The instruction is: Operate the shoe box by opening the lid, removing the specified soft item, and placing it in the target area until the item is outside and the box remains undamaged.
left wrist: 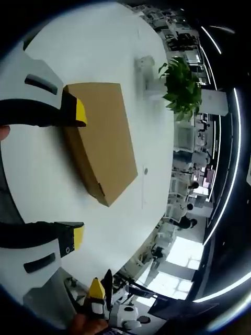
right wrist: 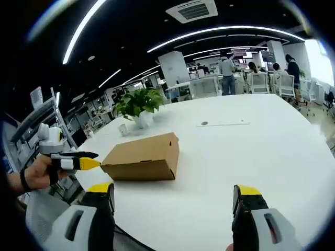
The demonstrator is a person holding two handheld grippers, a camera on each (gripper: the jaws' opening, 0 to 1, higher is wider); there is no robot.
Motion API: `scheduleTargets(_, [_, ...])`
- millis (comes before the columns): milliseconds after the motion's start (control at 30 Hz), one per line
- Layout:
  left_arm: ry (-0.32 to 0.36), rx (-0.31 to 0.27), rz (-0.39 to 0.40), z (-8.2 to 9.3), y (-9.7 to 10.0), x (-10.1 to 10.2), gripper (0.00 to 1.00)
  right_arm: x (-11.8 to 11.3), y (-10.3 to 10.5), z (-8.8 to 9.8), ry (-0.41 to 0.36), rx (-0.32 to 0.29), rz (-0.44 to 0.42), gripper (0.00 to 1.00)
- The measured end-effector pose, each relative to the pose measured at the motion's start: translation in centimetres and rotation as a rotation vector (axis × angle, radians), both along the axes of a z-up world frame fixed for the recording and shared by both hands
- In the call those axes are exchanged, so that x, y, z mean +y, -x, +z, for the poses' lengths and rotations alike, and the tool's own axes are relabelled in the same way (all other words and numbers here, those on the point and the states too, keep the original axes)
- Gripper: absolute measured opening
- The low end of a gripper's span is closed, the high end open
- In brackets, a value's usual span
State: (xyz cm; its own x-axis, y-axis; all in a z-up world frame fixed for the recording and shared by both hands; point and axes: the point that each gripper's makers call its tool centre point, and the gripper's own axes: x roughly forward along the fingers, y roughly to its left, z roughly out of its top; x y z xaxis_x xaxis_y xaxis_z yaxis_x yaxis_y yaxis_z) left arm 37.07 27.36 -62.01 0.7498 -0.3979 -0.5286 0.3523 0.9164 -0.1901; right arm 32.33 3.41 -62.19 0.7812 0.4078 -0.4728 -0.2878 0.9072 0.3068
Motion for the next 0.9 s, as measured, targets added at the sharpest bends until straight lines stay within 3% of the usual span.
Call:
scheduleTargets(433, [-0.01,0.014,0.017,-0.29,-0.03,0.53,0.73,-0.29,-0.25,0.26,-0.008,-0.01,-0.005,0.93])
scheduleTargets(900, [0.001,0.022,0.045,-0.39,-0.3,1.09,0.73,0.59,0.03,-0.49,0.001,0.019,0.035,0.93])
